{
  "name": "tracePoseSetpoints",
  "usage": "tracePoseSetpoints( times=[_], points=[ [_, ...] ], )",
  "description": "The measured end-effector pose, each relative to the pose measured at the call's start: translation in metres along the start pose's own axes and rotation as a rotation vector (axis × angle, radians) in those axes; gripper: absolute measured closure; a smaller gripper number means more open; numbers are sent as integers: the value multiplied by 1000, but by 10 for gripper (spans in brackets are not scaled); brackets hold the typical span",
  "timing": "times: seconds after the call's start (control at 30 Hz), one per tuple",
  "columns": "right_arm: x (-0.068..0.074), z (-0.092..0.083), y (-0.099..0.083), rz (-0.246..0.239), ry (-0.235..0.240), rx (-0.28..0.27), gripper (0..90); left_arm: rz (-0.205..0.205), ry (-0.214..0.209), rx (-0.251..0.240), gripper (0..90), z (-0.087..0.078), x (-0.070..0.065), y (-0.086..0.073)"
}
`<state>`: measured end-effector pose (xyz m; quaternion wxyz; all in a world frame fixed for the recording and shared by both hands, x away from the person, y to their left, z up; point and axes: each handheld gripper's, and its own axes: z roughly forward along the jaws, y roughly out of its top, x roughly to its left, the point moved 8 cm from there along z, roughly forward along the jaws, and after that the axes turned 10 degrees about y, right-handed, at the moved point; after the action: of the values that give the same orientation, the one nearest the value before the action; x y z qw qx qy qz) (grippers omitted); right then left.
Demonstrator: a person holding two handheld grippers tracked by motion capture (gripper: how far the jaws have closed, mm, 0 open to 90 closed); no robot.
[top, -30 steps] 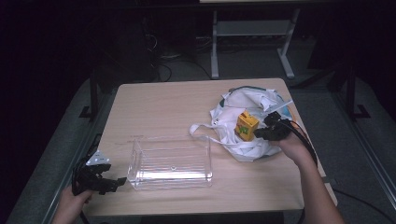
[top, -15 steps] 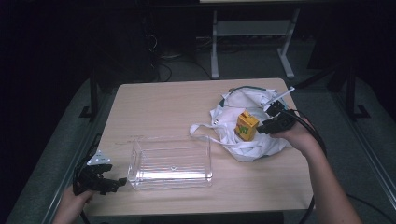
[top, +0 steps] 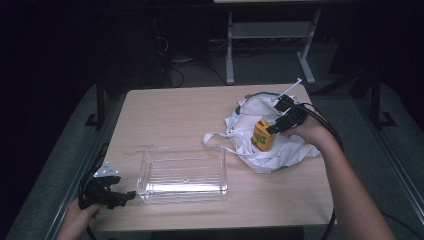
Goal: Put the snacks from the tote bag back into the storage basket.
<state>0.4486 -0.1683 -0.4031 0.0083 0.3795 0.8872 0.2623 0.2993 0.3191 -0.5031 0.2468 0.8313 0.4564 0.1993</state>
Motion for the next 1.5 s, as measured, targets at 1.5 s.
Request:
tracePoseSetpoints(
  times=[1.5],
  points=[
    [-13, 58, 9, -19, -14, 123, 430, -3, -1, 2, 137, -1, 2, -2]
  ],
)
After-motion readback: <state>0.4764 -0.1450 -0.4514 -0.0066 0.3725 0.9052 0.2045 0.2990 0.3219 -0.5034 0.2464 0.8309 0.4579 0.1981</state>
